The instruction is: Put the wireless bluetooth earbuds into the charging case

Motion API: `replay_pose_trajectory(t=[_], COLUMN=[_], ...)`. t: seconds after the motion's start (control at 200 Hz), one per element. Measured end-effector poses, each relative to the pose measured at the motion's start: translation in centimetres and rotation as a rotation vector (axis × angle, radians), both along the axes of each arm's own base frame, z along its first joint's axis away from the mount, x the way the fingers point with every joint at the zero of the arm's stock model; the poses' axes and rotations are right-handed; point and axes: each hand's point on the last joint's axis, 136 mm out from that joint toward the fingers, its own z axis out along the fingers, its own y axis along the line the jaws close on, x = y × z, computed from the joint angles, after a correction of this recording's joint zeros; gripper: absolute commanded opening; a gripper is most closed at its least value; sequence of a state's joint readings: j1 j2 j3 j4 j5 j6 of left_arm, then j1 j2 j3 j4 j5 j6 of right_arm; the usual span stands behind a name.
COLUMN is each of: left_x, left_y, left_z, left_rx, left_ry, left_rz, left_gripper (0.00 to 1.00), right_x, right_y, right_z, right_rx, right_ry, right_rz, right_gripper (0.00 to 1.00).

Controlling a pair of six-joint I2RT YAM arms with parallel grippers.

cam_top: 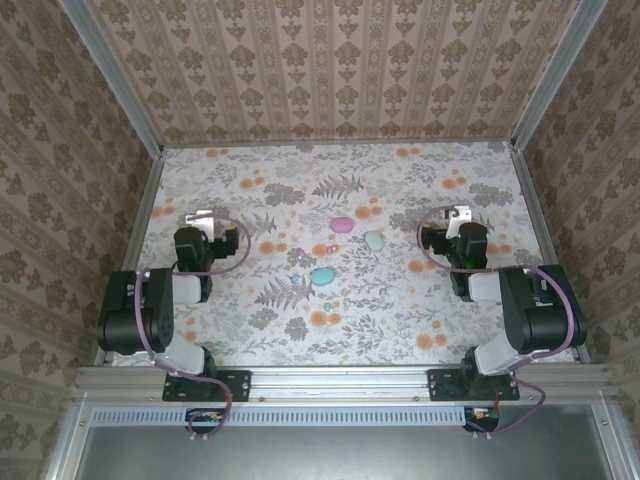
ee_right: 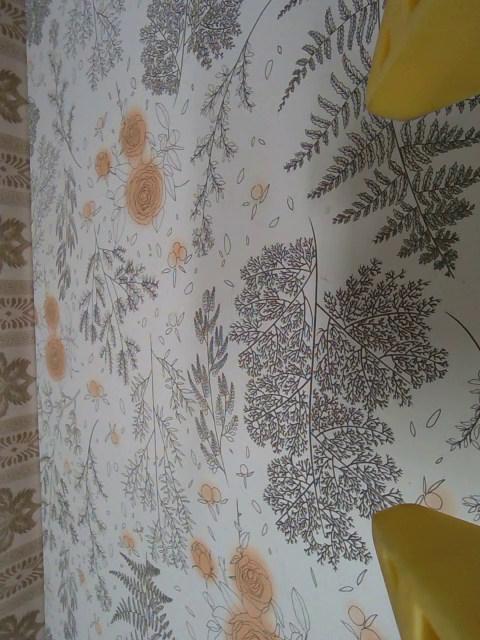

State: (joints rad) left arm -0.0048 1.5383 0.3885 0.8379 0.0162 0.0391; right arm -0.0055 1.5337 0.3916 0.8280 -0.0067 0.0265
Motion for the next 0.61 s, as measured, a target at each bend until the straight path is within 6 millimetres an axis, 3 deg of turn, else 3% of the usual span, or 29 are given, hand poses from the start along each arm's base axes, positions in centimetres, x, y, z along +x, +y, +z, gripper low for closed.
replay_pose_trajectory(t=[0.285, 0.52, 0.605], left_x=[-0.1, -1.1, -2.0], left_y=[-0.3, 0.3, 1.1], left_z=[0.5, 4.9, 6.6], left_rx=[0.003, -0.009, -0.021], left_ry=[0.006, -0.064, -0.065], left_rz=[-0.015, 0.024, 0.079], left_gripper=[1.00, 1.00, 1.00], right_x=[0.0, 0.0, 1.2], right_y=[0.3, 0.8, 0.7], right_z=[0.0, 0.6, 2.5], right_rx=[-0.001, -0.004, 0.017], right_ry=[0.000, 0.029, 0.076], right_rz=[0.008, 0.021, 0.009], right_gripper=[1.00, 1.00, 1.00])
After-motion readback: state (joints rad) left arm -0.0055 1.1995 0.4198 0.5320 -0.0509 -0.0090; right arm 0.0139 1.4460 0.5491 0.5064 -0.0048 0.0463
